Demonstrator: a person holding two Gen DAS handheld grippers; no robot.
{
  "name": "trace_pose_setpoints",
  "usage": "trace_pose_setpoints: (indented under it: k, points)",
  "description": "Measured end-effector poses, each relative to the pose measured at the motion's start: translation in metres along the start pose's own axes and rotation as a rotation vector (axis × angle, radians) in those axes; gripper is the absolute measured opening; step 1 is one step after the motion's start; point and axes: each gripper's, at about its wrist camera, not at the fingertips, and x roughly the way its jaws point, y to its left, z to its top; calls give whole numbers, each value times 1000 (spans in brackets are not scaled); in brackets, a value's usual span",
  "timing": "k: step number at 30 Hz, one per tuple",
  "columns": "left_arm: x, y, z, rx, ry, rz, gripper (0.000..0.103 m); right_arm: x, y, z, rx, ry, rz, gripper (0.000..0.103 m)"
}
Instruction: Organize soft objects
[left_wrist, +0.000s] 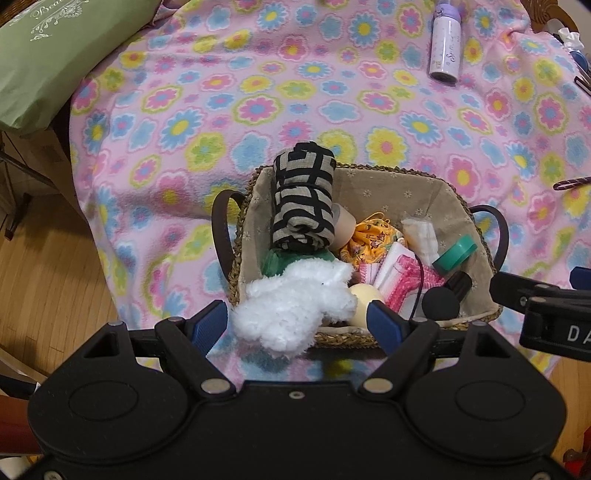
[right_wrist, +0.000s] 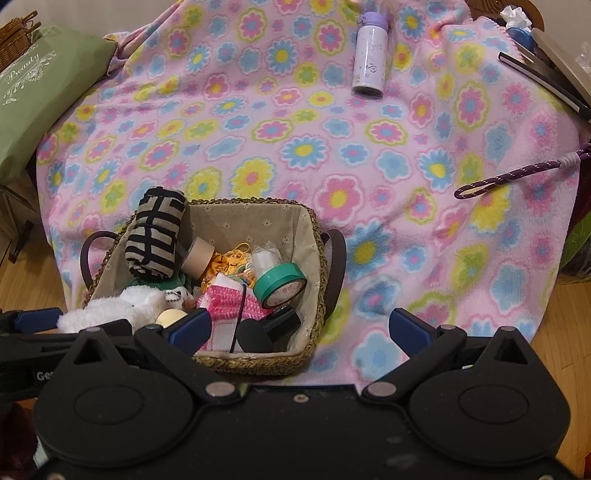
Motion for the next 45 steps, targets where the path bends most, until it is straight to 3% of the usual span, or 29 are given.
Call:
trace_pose_setpoints:
  k: [45]
  points:
    - [1, -1, 0, -7, 5, 5, 80, 4, 1, -2, 8, 16, 8, 103]
